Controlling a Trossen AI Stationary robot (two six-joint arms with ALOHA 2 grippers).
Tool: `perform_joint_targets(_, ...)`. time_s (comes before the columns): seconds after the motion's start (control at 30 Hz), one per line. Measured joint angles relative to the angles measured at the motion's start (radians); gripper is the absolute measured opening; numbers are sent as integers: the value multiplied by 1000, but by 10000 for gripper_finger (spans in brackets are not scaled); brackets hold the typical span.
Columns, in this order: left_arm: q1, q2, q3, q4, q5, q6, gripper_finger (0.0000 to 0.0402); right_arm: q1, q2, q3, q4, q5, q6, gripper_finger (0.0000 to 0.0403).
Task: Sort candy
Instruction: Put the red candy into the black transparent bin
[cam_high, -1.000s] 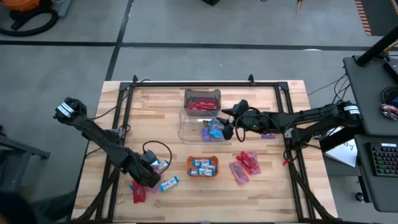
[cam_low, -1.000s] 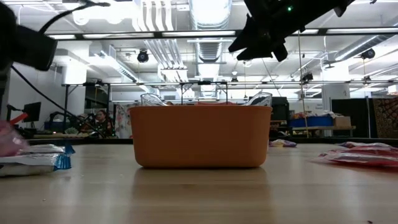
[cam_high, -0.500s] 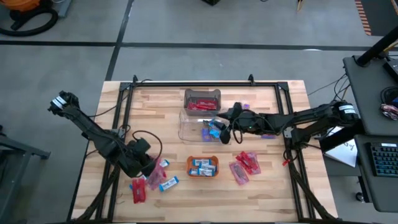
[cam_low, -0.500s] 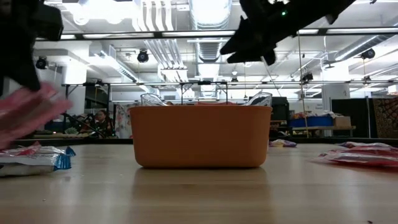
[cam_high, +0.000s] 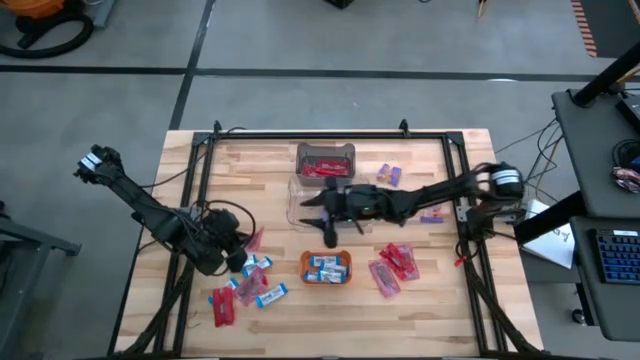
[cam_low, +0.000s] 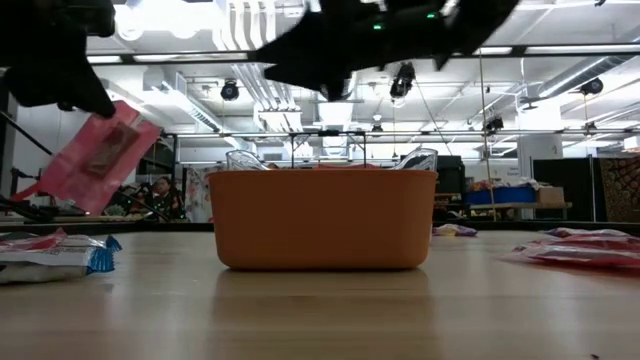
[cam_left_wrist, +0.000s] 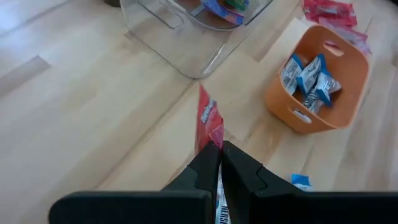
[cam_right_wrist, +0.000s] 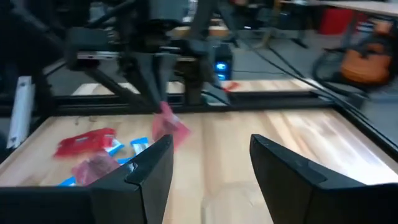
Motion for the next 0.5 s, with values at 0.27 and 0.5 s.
perform_joint_targets(0.27,0,29,0,0,-27,25,0,0,220,291,-164,-109,-107,203)
perform_joint_targets(0.5,0,41,0,11,-47,45,0,0,377,496,-298,-108,-186,203)
